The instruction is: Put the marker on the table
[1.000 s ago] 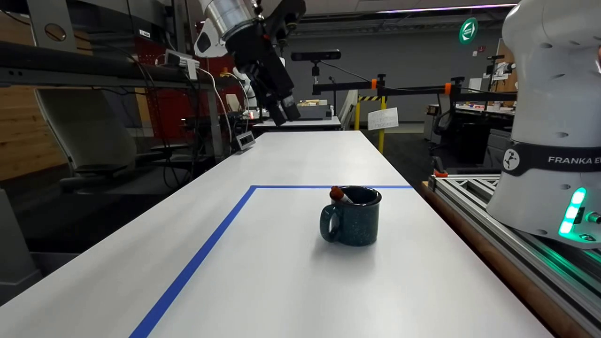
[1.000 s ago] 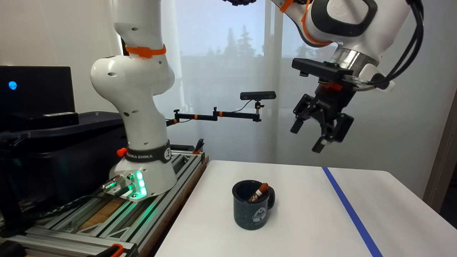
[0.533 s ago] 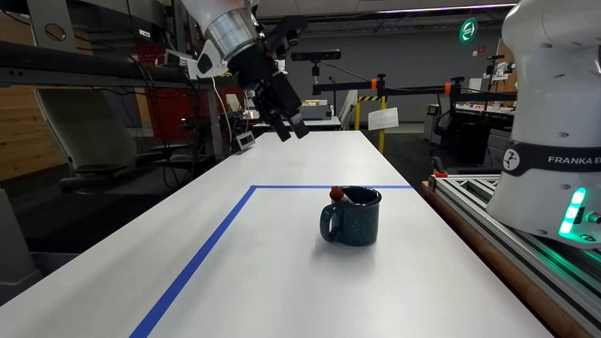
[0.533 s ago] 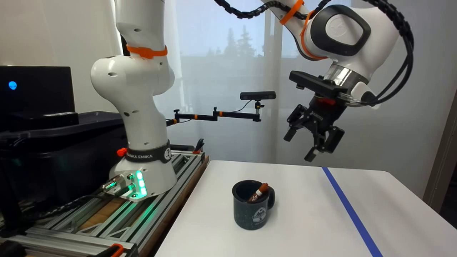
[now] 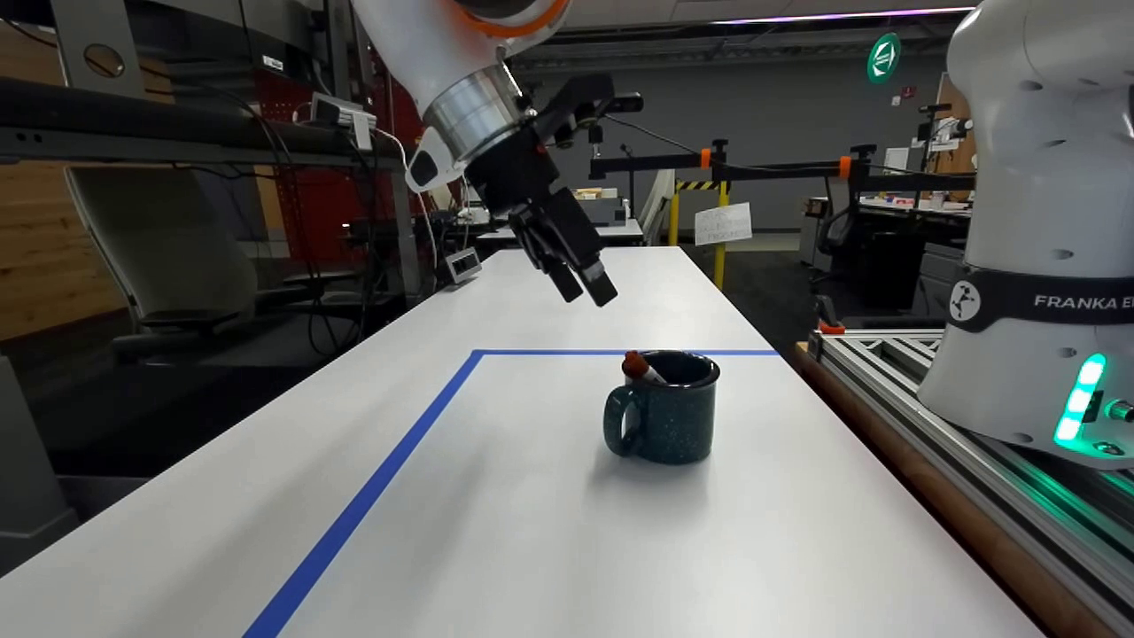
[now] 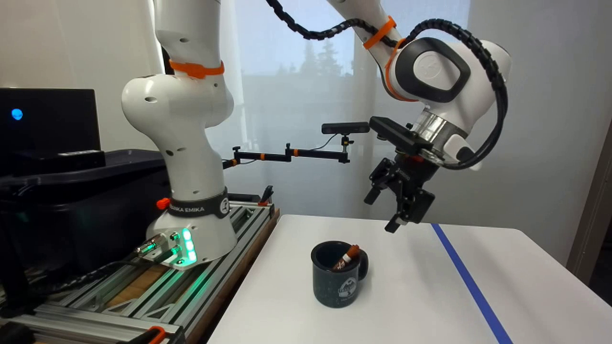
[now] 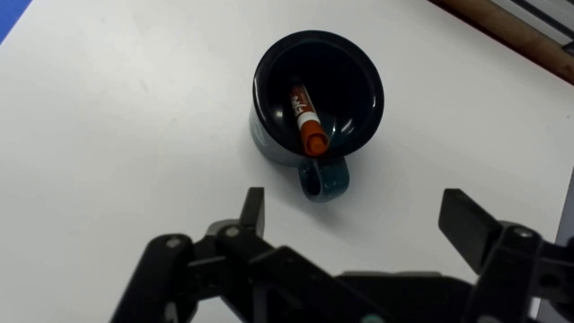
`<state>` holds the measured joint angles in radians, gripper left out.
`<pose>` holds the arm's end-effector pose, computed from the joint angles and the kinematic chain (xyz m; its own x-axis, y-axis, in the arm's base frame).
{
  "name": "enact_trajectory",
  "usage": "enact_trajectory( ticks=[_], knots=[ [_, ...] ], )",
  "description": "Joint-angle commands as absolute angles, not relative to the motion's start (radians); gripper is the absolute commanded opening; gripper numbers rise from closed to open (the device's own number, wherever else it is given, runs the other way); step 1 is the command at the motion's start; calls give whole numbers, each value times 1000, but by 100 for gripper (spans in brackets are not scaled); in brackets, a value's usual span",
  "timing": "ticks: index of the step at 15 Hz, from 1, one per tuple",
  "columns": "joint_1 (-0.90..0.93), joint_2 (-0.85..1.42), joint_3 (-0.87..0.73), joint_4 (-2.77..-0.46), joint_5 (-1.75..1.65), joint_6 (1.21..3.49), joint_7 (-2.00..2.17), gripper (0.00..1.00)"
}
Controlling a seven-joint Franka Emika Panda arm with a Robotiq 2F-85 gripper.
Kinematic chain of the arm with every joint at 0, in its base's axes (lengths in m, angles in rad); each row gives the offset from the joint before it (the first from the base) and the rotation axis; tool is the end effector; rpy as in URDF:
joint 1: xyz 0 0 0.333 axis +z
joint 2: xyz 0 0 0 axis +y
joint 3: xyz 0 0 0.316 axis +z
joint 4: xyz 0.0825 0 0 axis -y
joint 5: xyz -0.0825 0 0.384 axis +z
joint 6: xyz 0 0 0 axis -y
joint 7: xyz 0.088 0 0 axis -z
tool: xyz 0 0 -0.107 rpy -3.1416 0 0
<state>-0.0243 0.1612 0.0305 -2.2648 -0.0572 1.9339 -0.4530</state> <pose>0.4734 -0.0008 0.2602 0.7705 0.4618 -0.4393 0.4295 -0.8854 -0.1775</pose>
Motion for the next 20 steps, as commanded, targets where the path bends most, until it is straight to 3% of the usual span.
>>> enact_trajectory(
  ticks=[1, 20],
  knots=[
    [-17, 134, 35, -2350, -49, 2003, -408, 100],
    [-2, 174, 24, -2416, -249, 2046, -302, 100]
  ],
)
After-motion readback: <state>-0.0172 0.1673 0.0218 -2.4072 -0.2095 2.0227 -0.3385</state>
